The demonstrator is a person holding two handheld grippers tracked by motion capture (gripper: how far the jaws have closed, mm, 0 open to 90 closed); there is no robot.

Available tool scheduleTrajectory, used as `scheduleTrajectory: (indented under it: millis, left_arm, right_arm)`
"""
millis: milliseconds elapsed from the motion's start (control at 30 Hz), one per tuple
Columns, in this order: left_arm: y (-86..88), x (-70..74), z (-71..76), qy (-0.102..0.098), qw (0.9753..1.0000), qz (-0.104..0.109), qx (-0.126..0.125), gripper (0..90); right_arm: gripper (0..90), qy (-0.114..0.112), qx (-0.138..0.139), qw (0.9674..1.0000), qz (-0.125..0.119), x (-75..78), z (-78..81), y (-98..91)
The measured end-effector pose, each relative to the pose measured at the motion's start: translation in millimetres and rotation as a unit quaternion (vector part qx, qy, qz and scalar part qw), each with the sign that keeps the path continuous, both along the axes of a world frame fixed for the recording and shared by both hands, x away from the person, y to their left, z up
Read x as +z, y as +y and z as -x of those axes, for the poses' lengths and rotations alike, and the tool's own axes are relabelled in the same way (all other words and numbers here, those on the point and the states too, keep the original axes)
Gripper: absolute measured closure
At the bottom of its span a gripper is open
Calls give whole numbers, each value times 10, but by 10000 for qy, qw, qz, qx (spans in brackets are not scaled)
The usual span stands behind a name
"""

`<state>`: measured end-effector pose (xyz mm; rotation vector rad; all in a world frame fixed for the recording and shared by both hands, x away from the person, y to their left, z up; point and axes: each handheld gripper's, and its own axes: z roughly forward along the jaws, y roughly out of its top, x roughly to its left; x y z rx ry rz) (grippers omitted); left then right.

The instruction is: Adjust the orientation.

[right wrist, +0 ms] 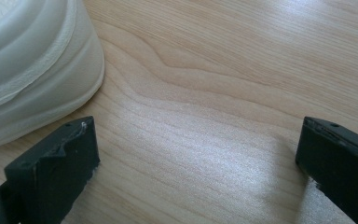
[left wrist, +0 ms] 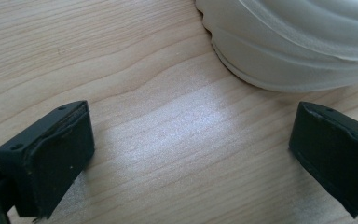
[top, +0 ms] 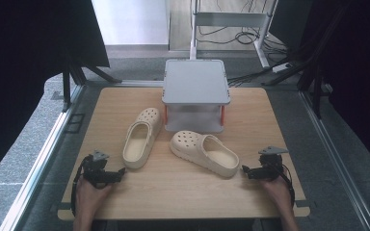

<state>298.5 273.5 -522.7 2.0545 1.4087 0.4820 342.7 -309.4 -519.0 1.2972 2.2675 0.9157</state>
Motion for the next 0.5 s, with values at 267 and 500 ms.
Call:
scheduleTrajectory:
  millis: [267, 500]
  left_arm:
    - [19, -2, -10, -25, 10000, 29, -85, 4]
    - [17, -3, -18, -12, 9999, 5, -113, 0]
  right_arm:
    - [0, -11, -21, 10000, -1, 1, 7, -1]
    - [0, 5, -93, 10000, -2, 1, 15, 1]
